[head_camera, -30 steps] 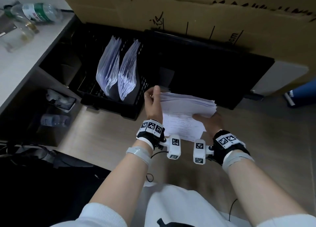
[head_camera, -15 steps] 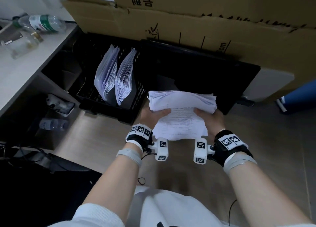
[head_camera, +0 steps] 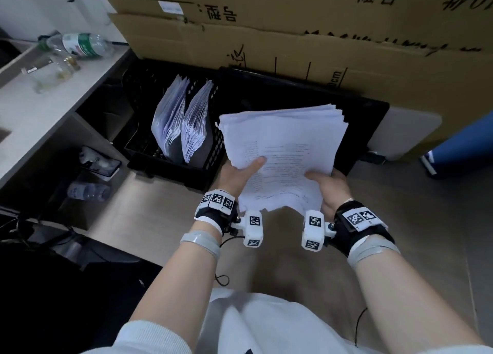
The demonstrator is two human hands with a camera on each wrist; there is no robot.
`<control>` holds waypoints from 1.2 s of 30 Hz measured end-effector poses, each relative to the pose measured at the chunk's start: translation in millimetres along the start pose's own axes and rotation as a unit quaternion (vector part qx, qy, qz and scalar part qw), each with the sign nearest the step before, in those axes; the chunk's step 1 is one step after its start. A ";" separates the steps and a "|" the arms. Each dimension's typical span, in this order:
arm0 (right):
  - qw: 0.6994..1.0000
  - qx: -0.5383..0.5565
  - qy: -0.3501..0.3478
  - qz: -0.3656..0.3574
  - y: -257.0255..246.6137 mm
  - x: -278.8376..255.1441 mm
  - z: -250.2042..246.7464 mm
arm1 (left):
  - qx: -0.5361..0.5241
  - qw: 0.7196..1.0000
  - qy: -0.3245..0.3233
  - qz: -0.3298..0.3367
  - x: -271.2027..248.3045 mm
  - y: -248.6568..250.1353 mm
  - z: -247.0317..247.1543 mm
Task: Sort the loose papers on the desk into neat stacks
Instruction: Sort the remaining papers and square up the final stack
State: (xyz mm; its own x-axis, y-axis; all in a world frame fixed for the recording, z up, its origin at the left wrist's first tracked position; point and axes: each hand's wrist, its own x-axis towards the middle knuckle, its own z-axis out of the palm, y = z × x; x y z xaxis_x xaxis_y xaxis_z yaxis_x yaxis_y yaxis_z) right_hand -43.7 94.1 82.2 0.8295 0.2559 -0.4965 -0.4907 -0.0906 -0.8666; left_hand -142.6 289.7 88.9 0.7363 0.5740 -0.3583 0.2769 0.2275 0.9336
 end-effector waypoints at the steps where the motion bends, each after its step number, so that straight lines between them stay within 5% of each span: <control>1: 1.000 0.000 0.000 -0.009 -0.1 -0.9 1.0 | 0.004 1.000 -0.001 0.000 -0.4 -1.5 0.6; 4: 0.998 -0.064 -0.019 -0.010 0.3 -6.5 3.7 | -0.017 1.000 0.009 0.003 -6.9 2.5 8.0; 9: 0.997 -0.019 0.042 -0.069 0.3 -1.8 8.9 | -0.009 0.998 0.037 0.051 -2.3 19.0 10.7; 13: 0.999 -0.038 0.021 -0.020 20.7 16.9 10.0 | 0.002 0.997 0.018 0.079 0.1 13.7 3.2; 17: 0.997 -0.067 0.038 0.014 44.0 20.7 10.9 | 0.097 0.995 0.015 -0.006 8.9 -17.7 -6.6; 26: 0.989 -0.143 0.033 0.020 45.1 26.6 27.7 | 0.185 0.981 0.005 -0.051 34.4 -43.6 -21.0; 33: 0.999 -0.003 0.030 0.018 5.5 28.0 30.9 | 0.112 0.989 0.014 -0.097 42.3 -31.1 -22.8; 36: 0.998 -0.067 0.007 -0.004 -5.7 21.8 27.8 | 0.035 0.995 0.035 -0.092 40.2 -29.8 -22.2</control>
State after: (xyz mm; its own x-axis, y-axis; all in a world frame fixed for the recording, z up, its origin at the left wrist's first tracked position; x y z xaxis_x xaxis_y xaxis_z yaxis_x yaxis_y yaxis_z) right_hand -30.2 127.0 77.7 0.8372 0.2435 -0.4898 -0.4455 -0.2160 -0.8688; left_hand -135.0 323.5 46.5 0.6248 0.5823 -0.5202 0.4468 0.2797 0.8498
